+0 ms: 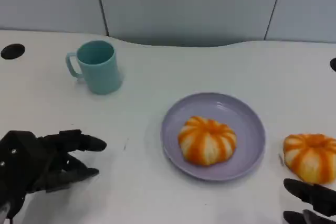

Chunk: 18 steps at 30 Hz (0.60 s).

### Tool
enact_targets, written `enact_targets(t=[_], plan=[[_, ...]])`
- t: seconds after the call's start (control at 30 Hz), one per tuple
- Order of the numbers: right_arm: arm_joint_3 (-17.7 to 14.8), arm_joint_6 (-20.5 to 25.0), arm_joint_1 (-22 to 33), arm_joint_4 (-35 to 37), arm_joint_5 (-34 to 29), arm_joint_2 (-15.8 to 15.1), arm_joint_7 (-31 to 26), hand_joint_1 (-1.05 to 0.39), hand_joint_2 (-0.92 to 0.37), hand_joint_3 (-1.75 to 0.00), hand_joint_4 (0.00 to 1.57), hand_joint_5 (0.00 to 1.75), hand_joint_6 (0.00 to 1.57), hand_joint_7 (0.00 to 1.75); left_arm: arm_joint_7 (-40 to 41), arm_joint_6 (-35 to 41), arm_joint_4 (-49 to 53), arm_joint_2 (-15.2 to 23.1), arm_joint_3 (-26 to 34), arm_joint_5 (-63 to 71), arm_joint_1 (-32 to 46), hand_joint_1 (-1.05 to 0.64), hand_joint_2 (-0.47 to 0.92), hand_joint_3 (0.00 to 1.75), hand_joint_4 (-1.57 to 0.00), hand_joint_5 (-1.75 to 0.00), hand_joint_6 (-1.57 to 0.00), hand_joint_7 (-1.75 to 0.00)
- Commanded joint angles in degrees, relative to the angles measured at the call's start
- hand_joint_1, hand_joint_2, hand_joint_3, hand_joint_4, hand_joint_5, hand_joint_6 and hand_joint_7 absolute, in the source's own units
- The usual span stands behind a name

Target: Grasp the bread from the table and place it into the plate.

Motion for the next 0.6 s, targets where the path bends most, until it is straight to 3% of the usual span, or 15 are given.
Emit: enact_targets(t=[0.03, 0.1, 0.2, 0.6], plan=[[-0.8, 0.9, -0.3, 0.2, 0.5, -0.7, -0.2, -0.52, -0.92, -0.49, 0.62, 0.01, 0.50, 0.00, -1.9, 6.1, -1.8, 1.0, -0.1, -1.3, 0.9, -0.44, 0.92, 0.16, -0.28, -1.18, -0.40, -1.04], [-0.9, 1.1, -0.4, 0.2, 0.4, -0.9, -0.1, -0.53, -0.92, -0.49, 0.63, 0.01, 0.50, 0.00, -2.6, 7.6, -2.5, 1.1, 0.1, -1.9, 1.5, -0.41, 0.92, 0.19, -0.34, -1.36, -0.42, -1.04], [-1.1, 1.3, -0.5, 0.0, 0.6, -1.2, 0.2, -0.53, -0.92, -0.49, 0.63, 0.01, 0.50, 0.00, -3.4, 11.0, -5.3, 1.6, 0.1, -2.5, 3.2, -0.40, 0.92, 0.24, -0.39, -1.47, -0.45, -1.01], [-1.2, 1.0, -0.6, -0.1, 0.4, -1.3, 0.4, -0.53, -0.92, -0.49, 0.64, 0.01, 0.49, 0.00, 3.4, 12.2, -9.5, 2.3, -2.2, 4.4, 5.5, -0.53, 0.92, 0.40, -0.41, -1.57, -0.54, -0.95]])
